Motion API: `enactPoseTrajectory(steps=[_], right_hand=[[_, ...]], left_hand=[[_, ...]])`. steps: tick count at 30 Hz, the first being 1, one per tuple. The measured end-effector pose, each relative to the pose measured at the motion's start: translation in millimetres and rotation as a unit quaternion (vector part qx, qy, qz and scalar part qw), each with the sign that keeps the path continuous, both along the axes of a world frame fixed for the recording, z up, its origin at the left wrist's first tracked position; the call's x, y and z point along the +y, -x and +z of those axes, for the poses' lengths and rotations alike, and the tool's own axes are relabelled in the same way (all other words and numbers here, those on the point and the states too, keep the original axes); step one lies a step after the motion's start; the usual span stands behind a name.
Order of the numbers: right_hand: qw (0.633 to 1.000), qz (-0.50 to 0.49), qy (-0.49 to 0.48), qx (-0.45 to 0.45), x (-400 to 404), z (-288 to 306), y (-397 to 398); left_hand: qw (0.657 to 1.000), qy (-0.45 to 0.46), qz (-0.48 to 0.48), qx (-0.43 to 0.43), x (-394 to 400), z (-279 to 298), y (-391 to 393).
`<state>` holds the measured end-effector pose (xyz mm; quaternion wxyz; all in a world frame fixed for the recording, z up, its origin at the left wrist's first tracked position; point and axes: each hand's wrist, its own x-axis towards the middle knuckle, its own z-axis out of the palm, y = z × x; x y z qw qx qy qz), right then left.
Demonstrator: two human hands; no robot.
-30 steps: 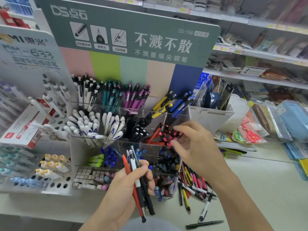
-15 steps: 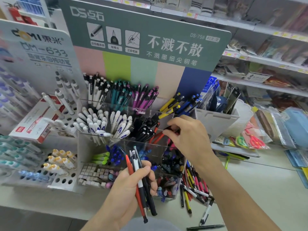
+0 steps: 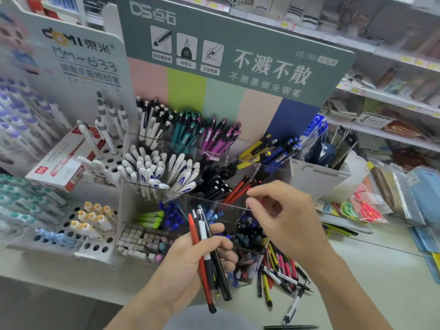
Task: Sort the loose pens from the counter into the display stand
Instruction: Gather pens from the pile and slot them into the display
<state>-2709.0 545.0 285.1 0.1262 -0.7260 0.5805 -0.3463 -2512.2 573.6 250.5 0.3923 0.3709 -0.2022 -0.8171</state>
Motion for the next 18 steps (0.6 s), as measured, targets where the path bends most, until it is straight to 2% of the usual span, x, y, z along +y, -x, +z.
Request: enactPoseTrajectory(steps=[2, 5, 8, 11, 15, 18], right_hand=[[0.994, 0.032, -0.094, -0.056, 16, -3, -5], [0.964, 0.047, -0.221, -0.139, 28, -9, -8], [0.947, 0.061, -0.278, -0.147, 31, -16, -8], [0.947, 0.062, -0.272, -0.159, 32, -18, -11], [0.974, 0.057, -0.183, -0.117, 30, -12, -13], [0.961, 0.129, -0.239, -0.048, 21, -7, -13]], left_hand=[[0.999, 0.010, -0.036, -0.002, 1, -1, 2], [0.993, 0.051, -0.102, -0.018, 4, -3, 4], [0.984, 0.086, -0.156, -0.024, 6, -5, 5], [0.979, 0.099, -0.179, -0.011, 5, -8, 6], [0.981, 0.072, -0.175, -0.036, 5, -17, 5], [0.976, 0.074, -0.204, -0.029, 5, -18, 4]])
